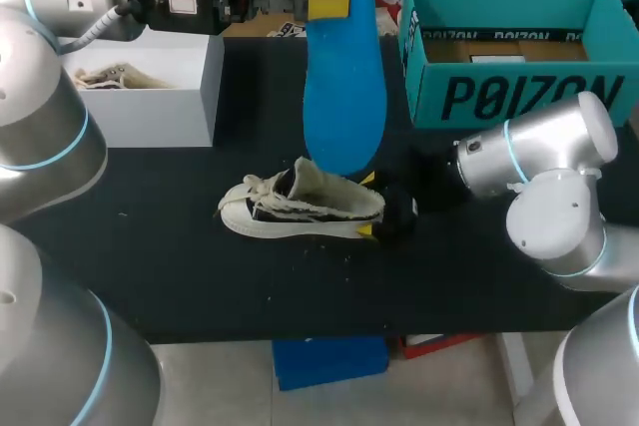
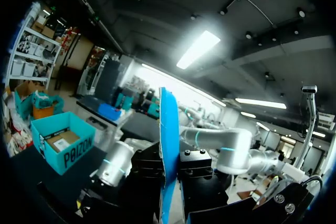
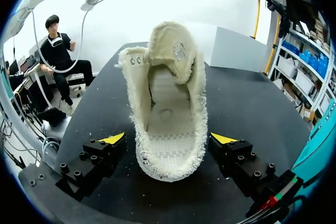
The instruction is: Take the shoe out of the shoebox, open the shoe tongue, remove and reinsert the insole, then place the shoe into the shoebox
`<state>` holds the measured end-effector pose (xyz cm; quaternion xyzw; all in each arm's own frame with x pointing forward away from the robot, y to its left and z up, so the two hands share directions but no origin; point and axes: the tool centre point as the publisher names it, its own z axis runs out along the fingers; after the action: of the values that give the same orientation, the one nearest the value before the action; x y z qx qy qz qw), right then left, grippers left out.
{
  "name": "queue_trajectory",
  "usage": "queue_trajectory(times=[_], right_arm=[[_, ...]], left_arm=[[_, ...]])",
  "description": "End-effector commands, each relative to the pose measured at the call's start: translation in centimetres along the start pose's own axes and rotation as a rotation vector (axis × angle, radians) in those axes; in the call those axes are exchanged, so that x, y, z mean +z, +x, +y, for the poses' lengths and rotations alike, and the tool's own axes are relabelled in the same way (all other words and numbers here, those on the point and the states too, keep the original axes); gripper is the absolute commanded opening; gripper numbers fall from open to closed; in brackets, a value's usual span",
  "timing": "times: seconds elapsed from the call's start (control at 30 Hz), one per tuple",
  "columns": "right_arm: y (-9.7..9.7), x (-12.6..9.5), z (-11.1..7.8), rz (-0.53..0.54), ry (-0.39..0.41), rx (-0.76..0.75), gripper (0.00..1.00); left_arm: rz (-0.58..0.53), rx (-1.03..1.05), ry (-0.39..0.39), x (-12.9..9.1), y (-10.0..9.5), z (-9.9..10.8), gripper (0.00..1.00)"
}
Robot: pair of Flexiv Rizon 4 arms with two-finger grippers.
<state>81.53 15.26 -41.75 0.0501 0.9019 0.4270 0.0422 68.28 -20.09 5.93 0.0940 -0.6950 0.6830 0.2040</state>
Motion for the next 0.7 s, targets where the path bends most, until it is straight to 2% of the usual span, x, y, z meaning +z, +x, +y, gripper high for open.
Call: queue_trajectory(times=[0.03, 0.07, 0.2, 0.4, 0.7], right_arm=[[-0.4, -1.5, 1.1, -0.002, 0.175, -0.019, 1.0], [-0.5, -1.8, 1.3, -0.009, 0.192, -0.022, 1.0], [-1.0, -2.6, 1.8, -0.023, 0.356, -0.049, 1.0], [-1.8, -3.1, 2.4, -0.048, 0.551, -0.064, 1.0], [-3.5, -2.3, 3.7, -0.062, 0.76, -0.099, 1.0]], left_arm=[[-0.002, 0.0, -0.001, 0.2, -0.1, 0.1, 0.0], [-0.002, 0.0, -0.001, 0.2, -0.1, 0.1, 0.0], [-0.002, 0.0, -0.001, 0.2, -0.1, 0.1, 0.0], [-0.002, 0.0, -0.001, 0.2, -0.1, 0.1, 0.0], [-0.002, 0.0, -0.001, 0.2, -0.1, 0.1, 0.0]])
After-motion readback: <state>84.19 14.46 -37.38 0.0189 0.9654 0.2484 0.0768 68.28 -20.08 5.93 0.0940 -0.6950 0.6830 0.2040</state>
